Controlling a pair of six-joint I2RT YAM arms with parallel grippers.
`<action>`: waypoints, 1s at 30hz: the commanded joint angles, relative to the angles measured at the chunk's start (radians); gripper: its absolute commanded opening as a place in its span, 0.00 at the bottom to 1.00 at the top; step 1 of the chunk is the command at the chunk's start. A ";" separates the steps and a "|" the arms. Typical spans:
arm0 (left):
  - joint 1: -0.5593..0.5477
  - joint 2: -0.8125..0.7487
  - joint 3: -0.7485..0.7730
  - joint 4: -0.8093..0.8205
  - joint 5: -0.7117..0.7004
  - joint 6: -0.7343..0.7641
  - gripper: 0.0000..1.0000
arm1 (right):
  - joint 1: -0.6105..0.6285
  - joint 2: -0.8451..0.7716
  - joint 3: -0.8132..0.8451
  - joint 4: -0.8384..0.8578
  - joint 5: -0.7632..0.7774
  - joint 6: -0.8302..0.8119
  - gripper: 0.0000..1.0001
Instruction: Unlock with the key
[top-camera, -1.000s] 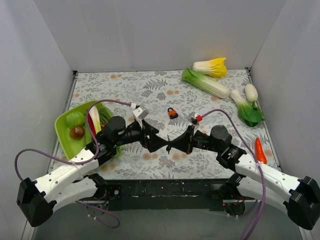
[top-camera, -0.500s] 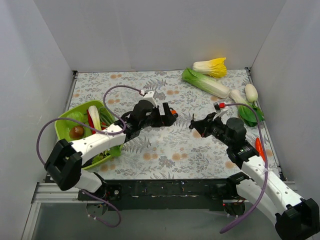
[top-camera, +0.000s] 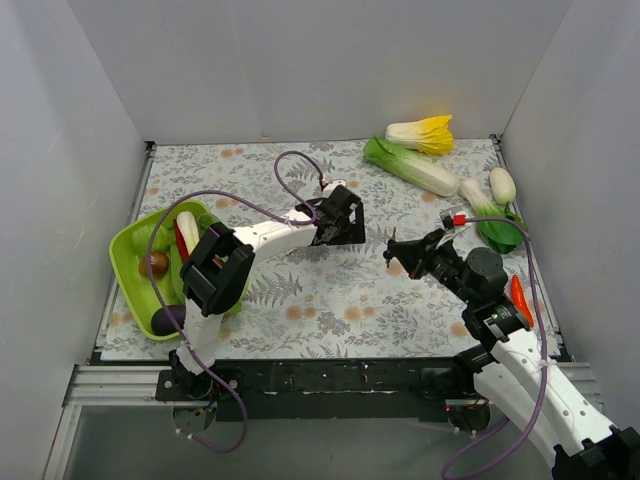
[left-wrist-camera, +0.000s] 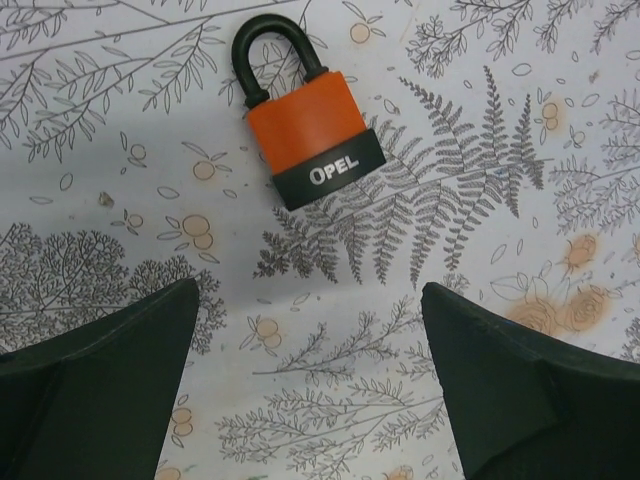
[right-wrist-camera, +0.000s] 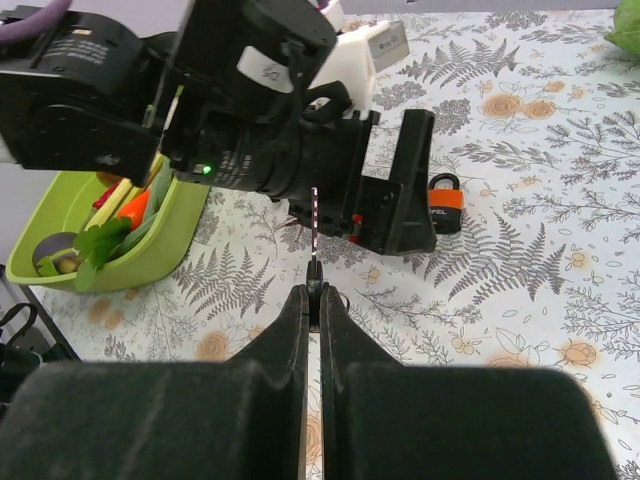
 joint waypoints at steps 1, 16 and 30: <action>0.017 0.048 0.142 -0.108 -0.030 0.042 0.92 | -0.004 -0.039 0.004 0.010 0.020 -0.034 0.01; 0.052 0.285 0.419 -0.260 -0.058 0.075 0.81 | -0.002 -0.070 -0.038 0.034 0.016 -0.050 0.01; 0.063 0.342 0.462 -0.286 -0.016 0.129 0.58 | 0.007 -0.092 -0.054 0.030 0.023 -0.050 0.01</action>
